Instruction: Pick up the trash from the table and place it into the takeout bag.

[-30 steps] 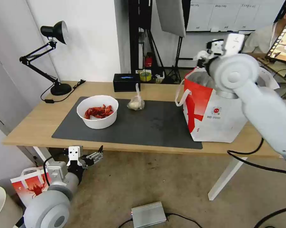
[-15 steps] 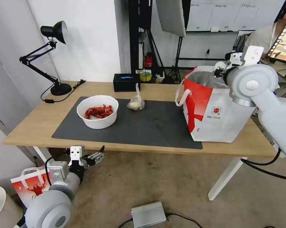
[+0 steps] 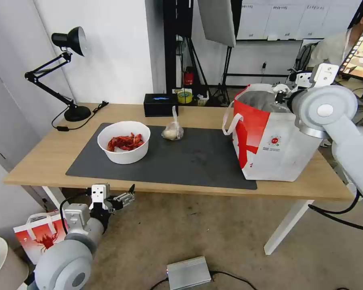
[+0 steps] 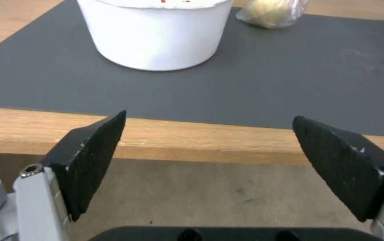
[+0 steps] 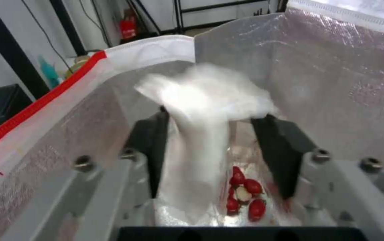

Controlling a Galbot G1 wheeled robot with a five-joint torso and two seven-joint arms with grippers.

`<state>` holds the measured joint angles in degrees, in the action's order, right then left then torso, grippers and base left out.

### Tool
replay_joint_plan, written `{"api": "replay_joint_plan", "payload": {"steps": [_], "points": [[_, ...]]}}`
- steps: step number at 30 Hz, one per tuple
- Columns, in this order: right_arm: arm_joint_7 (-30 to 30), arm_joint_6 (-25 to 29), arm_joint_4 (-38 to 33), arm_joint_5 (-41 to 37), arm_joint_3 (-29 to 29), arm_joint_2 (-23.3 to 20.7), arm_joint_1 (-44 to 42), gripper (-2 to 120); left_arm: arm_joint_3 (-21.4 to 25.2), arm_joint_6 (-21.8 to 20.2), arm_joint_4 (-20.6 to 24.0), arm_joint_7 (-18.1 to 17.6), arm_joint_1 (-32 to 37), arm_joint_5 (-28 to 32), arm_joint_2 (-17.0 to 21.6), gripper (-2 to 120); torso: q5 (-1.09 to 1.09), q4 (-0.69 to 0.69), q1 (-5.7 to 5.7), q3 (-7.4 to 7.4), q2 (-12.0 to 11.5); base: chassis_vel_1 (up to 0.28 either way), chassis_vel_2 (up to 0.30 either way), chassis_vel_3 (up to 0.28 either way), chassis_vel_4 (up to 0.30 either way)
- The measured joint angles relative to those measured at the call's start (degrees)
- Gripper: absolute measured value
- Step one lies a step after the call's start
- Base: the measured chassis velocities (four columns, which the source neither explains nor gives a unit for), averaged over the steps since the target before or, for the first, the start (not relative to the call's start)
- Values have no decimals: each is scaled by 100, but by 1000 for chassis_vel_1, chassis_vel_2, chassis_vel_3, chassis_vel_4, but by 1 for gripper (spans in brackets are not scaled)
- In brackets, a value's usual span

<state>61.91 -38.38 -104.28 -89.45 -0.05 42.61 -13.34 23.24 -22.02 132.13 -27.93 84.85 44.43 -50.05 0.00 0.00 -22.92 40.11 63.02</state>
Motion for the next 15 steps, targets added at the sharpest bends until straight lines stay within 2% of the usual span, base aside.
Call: {"api": "replay_joint_plan", "payload": {"steps": [2, 5, 6, 7, 11, 12, 15], "points": [[1, -3, 0, 0, 0, -10, -12, 58, -21, 0, -11, 0, -22, 2, 2, 100, 0, 0, 0, 0, 0, 0, 0, 0, 0], [2, -4, -1, 1, -1, -21, -15, 64, -32, 0, -15, -1, -34, 3, 3, 100, 0, 0, 0, 0, 0, 0, 0, 0, 0], [2, -5, -1, 1, -1, -31, -16, 72, -43, 0, -22, -1, -50, 5, 4, 100, 0, 0, 0, 0, 0, 0, 0, 0, 0], [2, -5, -1, 1, -1, -31, -16, 72, -43, 0, -22, -1, -50, 5, 4, 100, 0, 0, 0, 0, 0, 0, 0, 0, 0], [-5, -6, -19, 3, 15, -33, -40, 90, -68, 0, -27, -1, -71, 8, 7, 100, 0, 0, 0, 0, 0, 0, 0, 0, 0], [-5, -6, -19, 3, 15, -33, -40, 90, -68, 0, -27, -1, -71, 8, 7, 100, 0, 0, 0, 0, 0, 0, 0, 0, 0], [-280, 142, -83, 116, 114, -18, -133, 99, -70, -2, -21, -1, -71, 11, 26, 100, 0, 0, 0, 0, 0, 0, 0, 0, 0]]}}
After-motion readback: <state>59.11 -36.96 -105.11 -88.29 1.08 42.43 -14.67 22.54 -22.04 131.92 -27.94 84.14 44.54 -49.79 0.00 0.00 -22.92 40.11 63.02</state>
